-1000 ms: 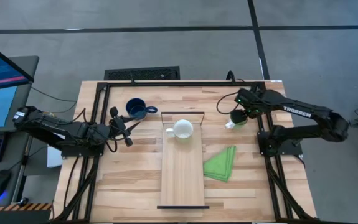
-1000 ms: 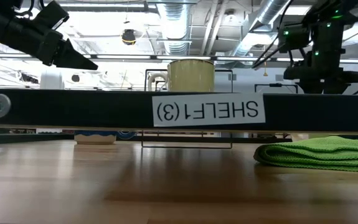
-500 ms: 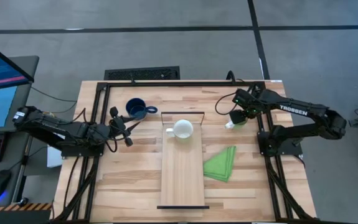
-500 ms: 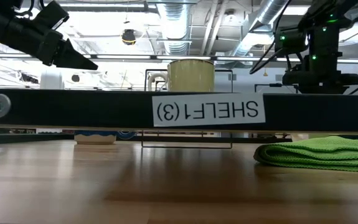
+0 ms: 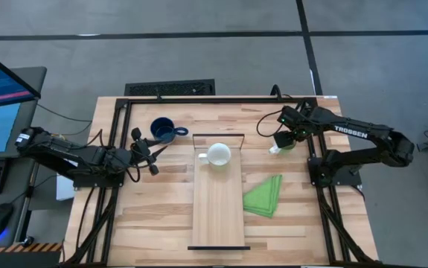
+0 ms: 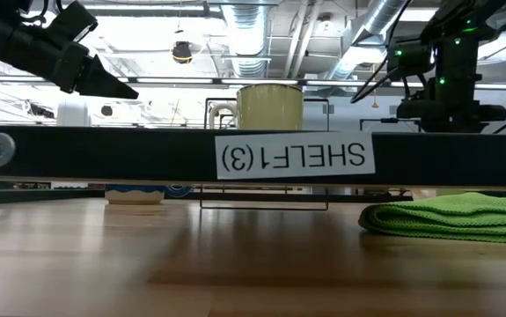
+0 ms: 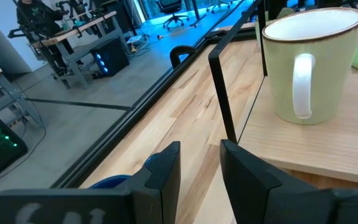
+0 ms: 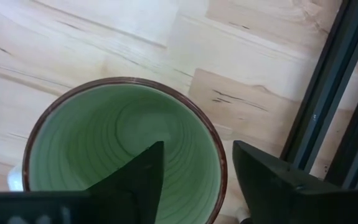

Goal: Stack small to large cups/mugs on shelf
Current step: Put the green mug on the shelf

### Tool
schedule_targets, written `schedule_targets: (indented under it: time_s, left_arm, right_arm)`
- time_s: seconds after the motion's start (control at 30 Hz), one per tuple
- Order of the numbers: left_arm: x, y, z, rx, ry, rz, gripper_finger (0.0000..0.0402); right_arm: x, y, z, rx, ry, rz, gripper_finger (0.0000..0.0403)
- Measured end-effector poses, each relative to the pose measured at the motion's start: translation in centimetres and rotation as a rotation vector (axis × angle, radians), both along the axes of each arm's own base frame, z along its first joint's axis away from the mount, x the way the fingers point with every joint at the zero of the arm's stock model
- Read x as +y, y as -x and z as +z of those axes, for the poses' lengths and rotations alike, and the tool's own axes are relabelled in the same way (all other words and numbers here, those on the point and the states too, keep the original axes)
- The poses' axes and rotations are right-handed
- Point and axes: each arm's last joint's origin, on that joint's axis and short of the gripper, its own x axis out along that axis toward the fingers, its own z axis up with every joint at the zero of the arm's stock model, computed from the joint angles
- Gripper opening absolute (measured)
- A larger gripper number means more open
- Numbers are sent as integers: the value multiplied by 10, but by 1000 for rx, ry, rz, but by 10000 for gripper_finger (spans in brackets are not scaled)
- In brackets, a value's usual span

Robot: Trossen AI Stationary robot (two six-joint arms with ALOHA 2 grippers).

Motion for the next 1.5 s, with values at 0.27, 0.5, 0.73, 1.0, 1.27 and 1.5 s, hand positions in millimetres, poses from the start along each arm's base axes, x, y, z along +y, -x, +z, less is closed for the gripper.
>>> schedule_targets:
  time_s: [0.27,0.5,0.73,1.0,1.27,1.5]
  left_arm:
    - [0,0,0,0,0,0,105]
    - [0,0,0,0,0,0,105]
    - [0,0,0,1,-2,0,105]
    - [0,0,0,2,-3,-1,105]
    - [0,0,0,2,-3,-1,105]
    - [0,0,0,2,-3,-1,105]
  right_arm:
    - [0,0,0,0,-1,1,119]
    - [0,0,0,2,0,19,70]
    - [0,0,0,4,2,52,46]
    - [0,-1,1,-1,6,83,20]
    - [-1,-1,1,2,8,104,20]
    - [-2,-4,14,-1,18,136,19]
